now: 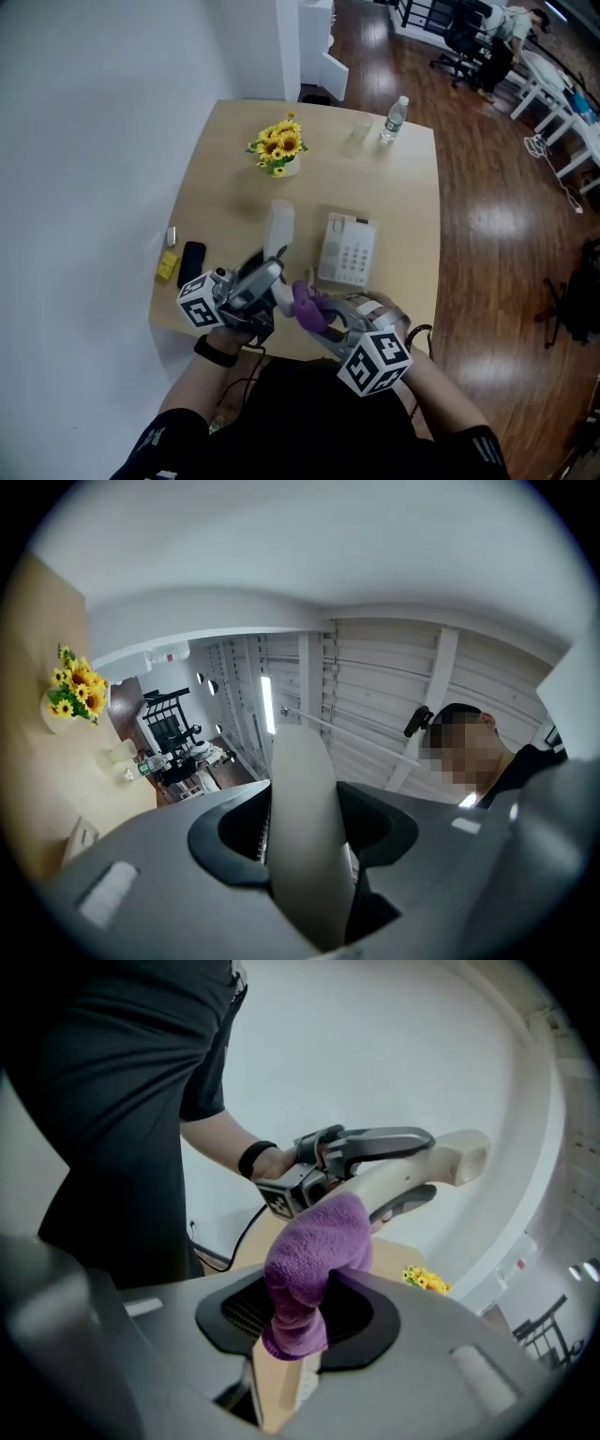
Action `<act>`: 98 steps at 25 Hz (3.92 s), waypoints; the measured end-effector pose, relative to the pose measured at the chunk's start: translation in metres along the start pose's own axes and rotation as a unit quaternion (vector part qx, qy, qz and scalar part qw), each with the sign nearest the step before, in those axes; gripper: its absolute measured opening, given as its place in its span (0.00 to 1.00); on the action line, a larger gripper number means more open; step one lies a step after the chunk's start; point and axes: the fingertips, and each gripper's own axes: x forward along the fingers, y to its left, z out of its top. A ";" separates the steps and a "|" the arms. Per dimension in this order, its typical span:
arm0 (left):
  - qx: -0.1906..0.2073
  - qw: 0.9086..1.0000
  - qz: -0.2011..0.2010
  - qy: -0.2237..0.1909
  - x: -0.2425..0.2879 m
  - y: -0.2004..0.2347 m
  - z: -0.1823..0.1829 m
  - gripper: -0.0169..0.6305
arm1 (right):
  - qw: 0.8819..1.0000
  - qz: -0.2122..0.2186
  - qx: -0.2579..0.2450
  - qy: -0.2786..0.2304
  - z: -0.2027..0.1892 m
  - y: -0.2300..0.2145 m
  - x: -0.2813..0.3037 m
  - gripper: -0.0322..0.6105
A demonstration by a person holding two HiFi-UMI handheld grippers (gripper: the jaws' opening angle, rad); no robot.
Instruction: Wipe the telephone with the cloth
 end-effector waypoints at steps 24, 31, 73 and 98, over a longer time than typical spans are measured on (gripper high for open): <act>0.048 0.987 0.122 0.090 -0.040 0.043 -0.030 0.35 | 0.982 -0.058 0.172 0.051 -0.135 -0.090 0.060 0.26; 0.050 0.979 0.164 0.114 -0.061 0.057 -0.042 0.35 | 0.960 -0.115 0.165 0.196 -0.245 -0.190 0.111 0.26; 0.047 0.910 0.362 0.196 -0.058 0.211 -0.110 0.35 | 0.956 0.004 0.279 0.092 -0.227 0.040 0.076 0.26; 0.164 0.748 0.554 0.325 -0.051 0.354 -0.213 0.35 | 0.896 -0.142 0.420 -0.003 -0.238 0.044 -0.069 0.26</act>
